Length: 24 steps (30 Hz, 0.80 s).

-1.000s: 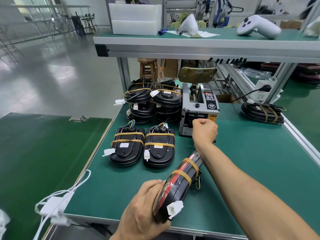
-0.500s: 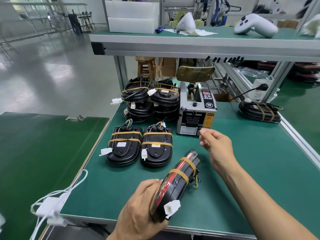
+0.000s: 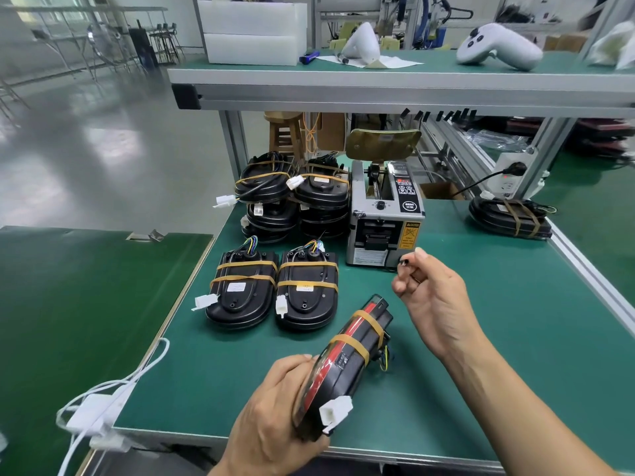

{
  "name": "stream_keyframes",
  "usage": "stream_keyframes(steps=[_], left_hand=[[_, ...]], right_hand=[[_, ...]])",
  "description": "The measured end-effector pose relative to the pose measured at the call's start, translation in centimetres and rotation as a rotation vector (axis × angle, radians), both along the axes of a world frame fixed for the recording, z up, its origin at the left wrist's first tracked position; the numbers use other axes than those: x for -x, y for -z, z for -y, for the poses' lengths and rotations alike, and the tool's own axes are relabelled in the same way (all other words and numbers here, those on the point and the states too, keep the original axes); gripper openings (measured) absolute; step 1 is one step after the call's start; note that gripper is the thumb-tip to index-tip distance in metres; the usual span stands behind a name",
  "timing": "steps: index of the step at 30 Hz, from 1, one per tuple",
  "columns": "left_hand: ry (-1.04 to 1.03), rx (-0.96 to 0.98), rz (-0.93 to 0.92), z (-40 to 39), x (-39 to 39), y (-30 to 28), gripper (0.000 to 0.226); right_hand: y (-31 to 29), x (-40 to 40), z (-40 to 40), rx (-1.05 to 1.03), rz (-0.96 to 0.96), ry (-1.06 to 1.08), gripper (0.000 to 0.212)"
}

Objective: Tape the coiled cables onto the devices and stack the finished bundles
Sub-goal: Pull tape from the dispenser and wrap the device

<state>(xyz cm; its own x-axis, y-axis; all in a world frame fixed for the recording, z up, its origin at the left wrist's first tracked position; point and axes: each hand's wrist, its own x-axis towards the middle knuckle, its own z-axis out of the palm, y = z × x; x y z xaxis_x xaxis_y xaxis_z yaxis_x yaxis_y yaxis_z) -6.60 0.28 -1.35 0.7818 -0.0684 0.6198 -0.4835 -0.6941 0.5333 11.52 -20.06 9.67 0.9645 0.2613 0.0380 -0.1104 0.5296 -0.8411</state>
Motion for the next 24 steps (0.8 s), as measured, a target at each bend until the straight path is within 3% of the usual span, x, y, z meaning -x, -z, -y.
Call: stream_keyframes(steps=[10,20,24], left_hand=[[-0.022,-0.019,-0.014,0.0,-0.1,0.4,0.078],[-0.053,-0.019,0.003,0.0,-0.2,0.8,0.068],[-0.069,-0.025,0.009,0.0,-0.1,0.7,0.067]], right_hand=[[-0.6,1.3,0.3,-0.022,-0.068,-0.07,0.009],[-1.2,2.5,0.5,-0.021,-0.039,-0.12,0.017],[-0.1,1.2,1.1,0.055,-0.021,-0.005,0.014]])
